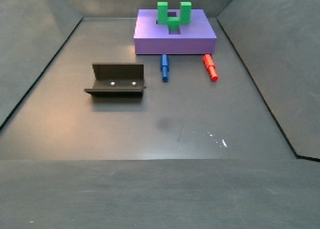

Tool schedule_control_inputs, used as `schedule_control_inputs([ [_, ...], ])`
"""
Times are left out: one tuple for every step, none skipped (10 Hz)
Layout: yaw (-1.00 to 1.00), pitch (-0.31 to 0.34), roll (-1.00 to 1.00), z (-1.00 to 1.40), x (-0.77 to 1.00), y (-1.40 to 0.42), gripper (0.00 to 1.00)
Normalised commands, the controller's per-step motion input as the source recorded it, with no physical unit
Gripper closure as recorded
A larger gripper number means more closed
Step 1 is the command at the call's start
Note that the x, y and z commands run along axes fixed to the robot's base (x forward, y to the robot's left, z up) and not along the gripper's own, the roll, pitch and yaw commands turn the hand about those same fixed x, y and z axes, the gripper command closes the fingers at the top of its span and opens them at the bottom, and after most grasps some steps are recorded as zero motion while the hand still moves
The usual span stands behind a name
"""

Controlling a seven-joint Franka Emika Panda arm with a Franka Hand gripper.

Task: Pick up the brown object. Move up. Move to above the board. Insert the brown object.
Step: Insert the brown object.

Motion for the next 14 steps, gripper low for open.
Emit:
schedule_control_inputs([
  [-1.00, 0.000, 0.00, -0.25, 0.00, 0.00, 1.00],
  [-1.00, 0.000, 0.01, -0.25, 0.00, 0.00, 1.00],
  [-1.00, 0.000, 0.01, -0.25, 0.00, 0.00, 1.00],
  [-1.00, 0.000, 0.01, -0.26, 0.00, 0.00, 1.00],
  [-1.00, 0.000, 0.01, -0.25, 0.00, 0.00, 1.00],
  [-1.00, -0.023, 0.01, -0.27, 0.00, 0.00, 1.00],
  [-1.00, -0.036, 0.00, -0.21, 0.00, -0.01, 1.00],
  [-0.99, -0.120, -0.09, -0.15, 0.00, -0.09, 1.00],
  [-0.93, -0.149, -0.14, -0.08, 0.00, -0.11, 1.00],
  [-0.95, -0.157, -0.13, -0.11, 0.00, -0.11, 1.00],
  [-0.90, -0.170, -0.12, -0.12, 0.00, -0.17, 1.00],
  [-0.46, -0.139, 0.00, -0.29, -0.12, -0.35, 1.00],
  [-0.13, -0.067, 0.02, -0.47, 0.00, -0.31, 1.00],
  [-0.14, -0.020, 0.03, -0.52, 0.00, -0.23, 1.00],
])
